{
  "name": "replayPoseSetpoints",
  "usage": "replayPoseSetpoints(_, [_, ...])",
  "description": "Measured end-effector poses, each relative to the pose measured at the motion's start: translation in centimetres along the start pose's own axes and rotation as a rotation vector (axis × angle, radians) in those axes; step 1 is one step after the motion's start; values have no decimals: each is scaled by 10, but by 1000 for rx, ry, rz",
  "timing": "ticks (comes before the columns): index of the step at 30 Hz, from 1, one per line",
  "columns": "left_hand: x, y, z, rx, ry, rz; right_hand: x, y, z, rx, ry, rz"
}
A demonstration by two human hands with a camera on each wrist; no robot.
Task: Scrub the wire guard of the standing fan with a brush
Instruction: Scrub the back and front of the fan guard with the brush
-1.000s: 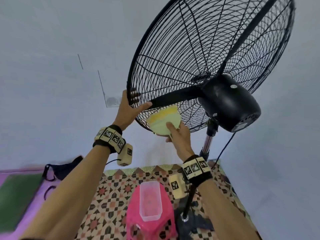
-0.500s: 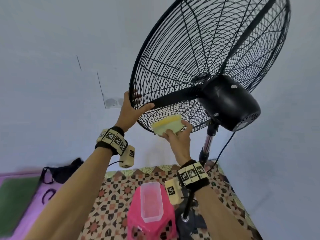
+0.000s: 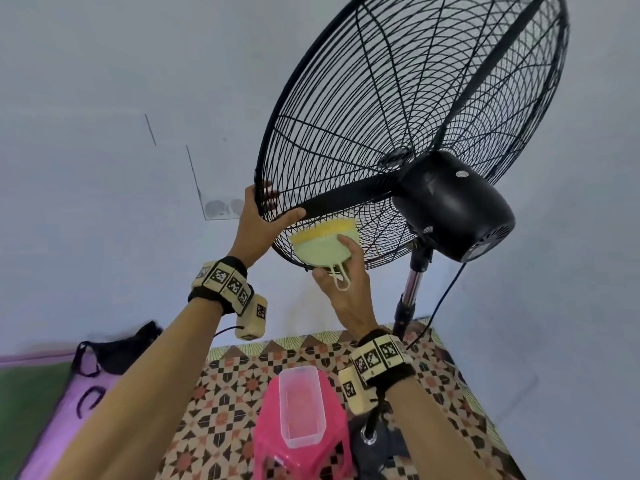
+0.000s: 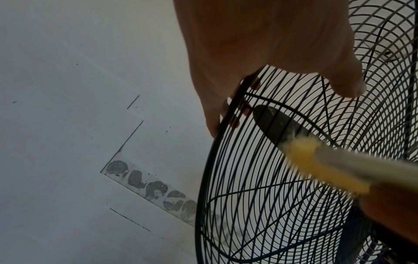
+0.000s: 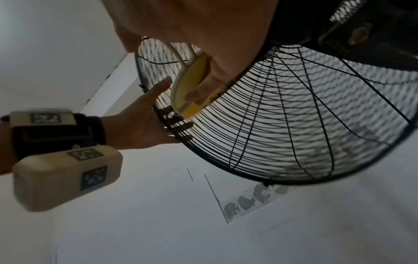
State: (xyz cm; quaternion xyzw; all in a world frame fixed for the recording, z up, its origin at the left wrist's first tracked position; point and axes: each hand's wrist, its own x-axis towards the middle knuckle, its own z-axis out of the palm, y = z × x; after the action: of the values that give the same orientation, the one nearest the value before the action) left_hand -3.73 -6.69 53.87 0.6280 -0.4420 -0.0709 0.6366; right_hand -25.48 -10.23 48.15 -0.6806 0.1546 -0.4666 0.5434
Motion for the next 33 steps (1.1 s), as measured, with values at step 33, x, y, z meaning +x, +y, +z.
replayPoseSetpoints(33, [-5,-4,-2,-7,-36,3,15,19,23,213,508,131])
